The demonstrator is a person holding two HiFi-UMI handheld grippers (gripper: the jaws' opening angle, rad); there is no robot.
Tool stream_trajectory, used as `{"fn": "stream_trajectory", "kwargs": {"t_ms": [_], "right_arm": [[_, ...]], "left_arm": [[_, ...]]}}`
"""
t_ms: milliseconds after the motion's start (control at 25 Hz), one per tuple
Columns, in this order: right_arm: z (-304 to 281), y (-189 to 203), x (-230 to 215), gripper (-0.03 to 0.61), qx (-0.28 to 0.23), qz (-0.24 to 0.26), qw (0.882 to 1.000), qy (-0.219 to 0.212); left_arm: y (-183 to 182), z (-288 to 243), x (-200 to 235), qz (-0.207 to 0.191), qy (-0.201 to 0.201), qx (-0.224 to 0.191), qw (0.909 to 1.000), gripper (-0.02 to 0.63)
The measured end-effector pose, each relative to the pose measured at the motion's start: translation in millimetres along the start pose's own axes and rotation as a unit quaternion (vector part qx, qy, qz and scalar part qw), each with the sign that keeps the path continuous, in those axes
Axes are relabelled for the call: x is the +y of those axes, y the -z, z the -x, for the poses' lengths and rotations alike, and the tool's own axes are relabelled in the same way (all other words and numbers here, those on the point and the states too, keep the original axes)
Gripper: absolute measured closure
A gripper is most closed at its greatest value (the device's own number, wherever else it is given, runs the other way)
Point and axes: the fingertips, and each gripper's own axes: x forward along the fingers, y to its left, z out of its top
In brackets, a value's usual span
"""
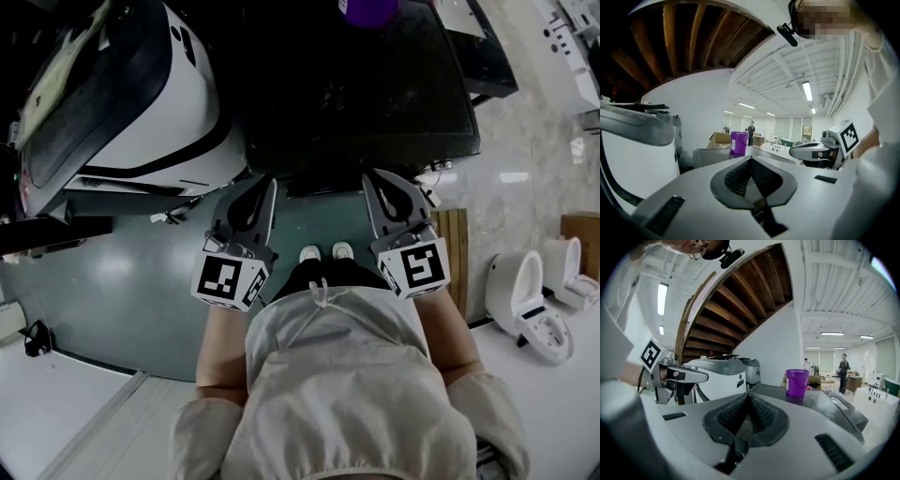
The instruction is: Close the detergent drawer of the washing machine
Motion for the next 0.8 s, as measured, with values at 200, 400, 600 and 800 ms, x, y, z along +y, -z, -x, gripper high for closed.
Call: {"fn": "stream_trajectory", "kwargs": {"t_ms": [200,400,600,800], "right_arm": [[16.6,-36.9,-7.2,0.574,-0.043,0.017,0.999,0.013],[27.6,-55.8,-14.1,0.574,-0.063,0.025,0.998,0.017],[33.1,-59.2,-17.8,0.577,-0.073,0.017,0.997,0.033],[31.6,-58.7,-8.0,0.578,-0.071,0.038,0.996,0.028]], "left_arm": [[-41.8,10.1,-2.1,-0.029,-0.014,-0.019,0.9993,0.595],[-70.4,20.6,-4.7,-0.057,-0.019,-0.038,0.9975,0.595],[-73.0,26.2,-8.2,-0.069,-0.018,-0.024,0.9972,0.595],[-65.7,26.3,-15.9,-0.062,-0.011,-0.015,0.9979,0.595]]}}
